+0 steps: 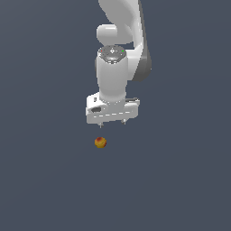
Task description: Pick up the object and move it to a goal position.
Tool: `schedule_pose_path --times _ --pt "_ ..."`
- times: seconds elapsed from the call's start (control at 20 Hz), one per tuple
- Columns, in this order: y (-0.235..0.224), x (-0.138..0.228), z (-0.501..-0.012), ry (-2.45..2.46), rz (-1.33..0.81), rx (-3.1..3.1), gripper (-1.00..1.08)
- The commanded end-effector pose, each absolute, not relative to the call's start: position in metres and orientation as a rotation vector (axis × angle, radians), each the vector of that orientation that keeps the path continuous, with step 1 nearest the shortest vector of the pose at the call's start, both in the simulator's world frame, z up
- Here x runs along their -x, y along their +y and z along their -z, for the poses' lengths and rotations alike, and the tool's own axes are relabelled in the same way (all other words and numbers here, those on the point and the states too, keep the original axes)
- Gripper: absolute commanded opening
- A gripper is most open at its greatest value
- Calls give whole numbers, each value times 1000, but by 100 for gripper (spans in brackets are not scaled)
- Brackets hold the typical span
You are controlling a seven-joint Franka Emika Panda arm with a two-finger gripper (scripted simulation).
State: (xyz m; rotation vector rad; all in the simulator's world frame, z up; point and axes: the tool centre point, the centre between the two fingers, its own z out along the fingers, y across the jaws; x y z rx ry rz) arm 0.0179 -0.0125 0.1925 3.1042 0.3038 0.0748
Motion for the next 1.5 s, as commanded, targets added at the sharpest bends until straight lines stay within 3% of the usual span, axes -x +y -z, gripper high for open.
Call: schedule_pose_path --times 0.0,1.45 --pt "-16 -19 -187 389 -68 -3092 100" --pt "-62 -27 -115 1457 -4 -2764 100"
